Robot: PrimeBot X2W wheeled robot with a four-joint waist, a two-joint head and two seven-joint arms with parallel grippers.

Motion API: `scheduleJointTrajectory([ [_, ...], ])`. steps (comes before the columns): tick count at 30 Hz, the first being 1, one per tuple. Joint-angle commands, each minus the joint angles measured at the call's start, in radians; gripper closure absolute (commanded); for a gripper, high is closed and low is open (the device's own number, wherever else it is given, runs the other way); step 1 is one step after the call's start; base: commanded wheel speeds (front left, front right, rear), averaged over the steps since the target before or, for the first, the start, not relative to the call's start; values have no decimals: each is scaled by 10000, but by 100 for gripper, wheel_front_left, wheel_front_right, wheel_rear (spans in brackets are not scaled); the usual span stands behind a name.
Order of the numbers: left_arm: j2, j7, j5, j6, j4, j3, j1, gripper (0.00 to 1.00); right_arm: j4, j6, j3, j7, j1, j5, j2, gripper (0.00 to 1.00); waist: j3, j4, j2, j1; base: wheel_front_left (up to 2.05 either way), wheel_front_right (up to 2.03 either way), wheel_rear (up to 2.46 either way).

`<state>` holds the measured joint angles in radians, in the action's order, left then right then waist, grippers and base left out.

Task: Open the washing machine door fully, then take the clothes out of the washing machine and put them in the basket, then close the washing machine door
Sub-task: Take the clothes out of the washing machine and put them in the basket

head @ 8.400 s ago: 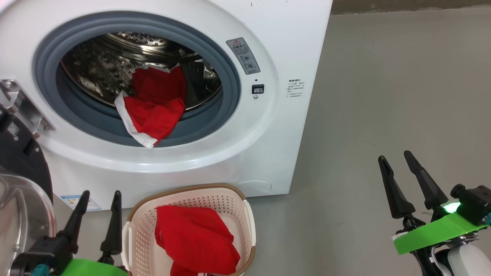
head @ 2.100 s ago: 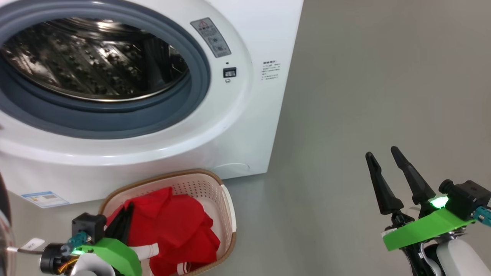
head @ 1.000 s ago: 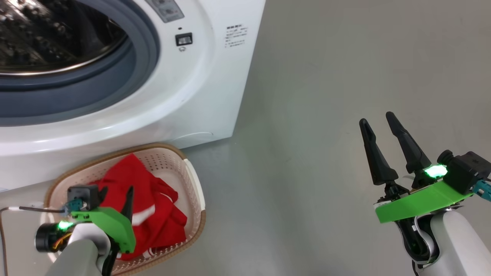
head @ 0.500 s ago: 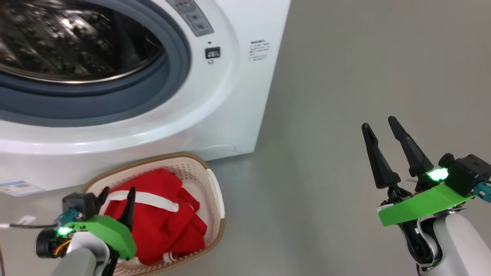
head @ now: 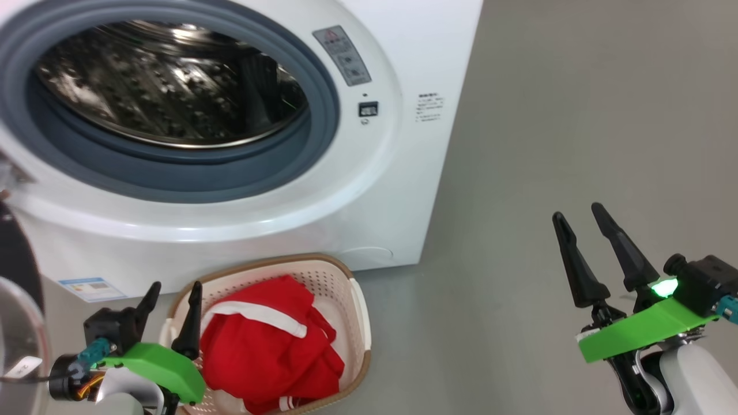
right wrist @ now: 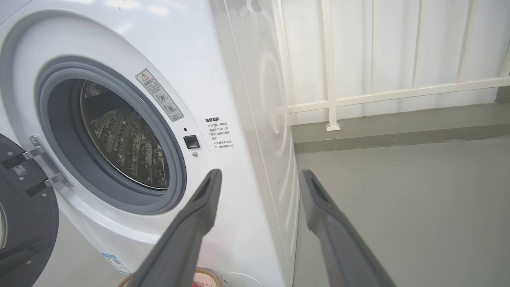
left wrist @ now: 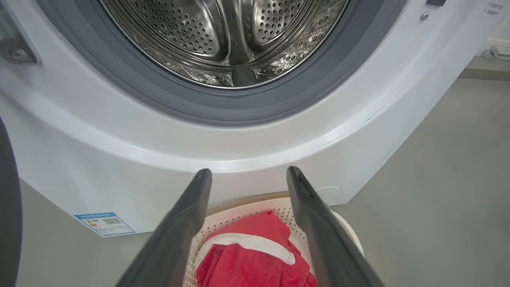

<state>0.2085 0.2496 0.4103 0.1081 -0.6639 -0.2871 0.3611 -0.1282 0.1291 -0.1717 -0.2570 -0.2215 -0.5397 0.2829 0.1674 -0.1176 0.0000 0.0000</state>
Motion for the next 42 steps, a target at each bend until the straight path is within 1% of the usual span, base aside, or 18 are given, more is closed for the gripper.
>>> scheduleJointTrajectory([
  [1,242,122,-179,-136,568,467,-124,0,206,16,-109,-48,178,13,134,0,-368,325,0,0,0,0,0],
  [3,243,122,-237,-169,778,534,-238,0,207,16,-105,-48,228,20,130,0,-432,358,0,0,0,0,0],
  [17,411,122,-534,-749,4058,1607,-1877,0,221,16,-1,-48,686,39,154,0,-989,605,0,0,0,0,0],
  [24,388,122,-302,-833,5160,1927,-2615,0,250,16,41,-48,858,52,216,0,-1235,642,0,0,0,0,0],
  [30,387,-8,-98,-908,5395,1986,-3013,0,200,16,20,-48,970,65,326,0,-1450,633,0,0,0,0,0],
  [42,463,-71,-6,-936,5400,1909,-3086,0,170,16,30,-48,1039,103,373,0,-1544,617,0,0,0,0,0],
])
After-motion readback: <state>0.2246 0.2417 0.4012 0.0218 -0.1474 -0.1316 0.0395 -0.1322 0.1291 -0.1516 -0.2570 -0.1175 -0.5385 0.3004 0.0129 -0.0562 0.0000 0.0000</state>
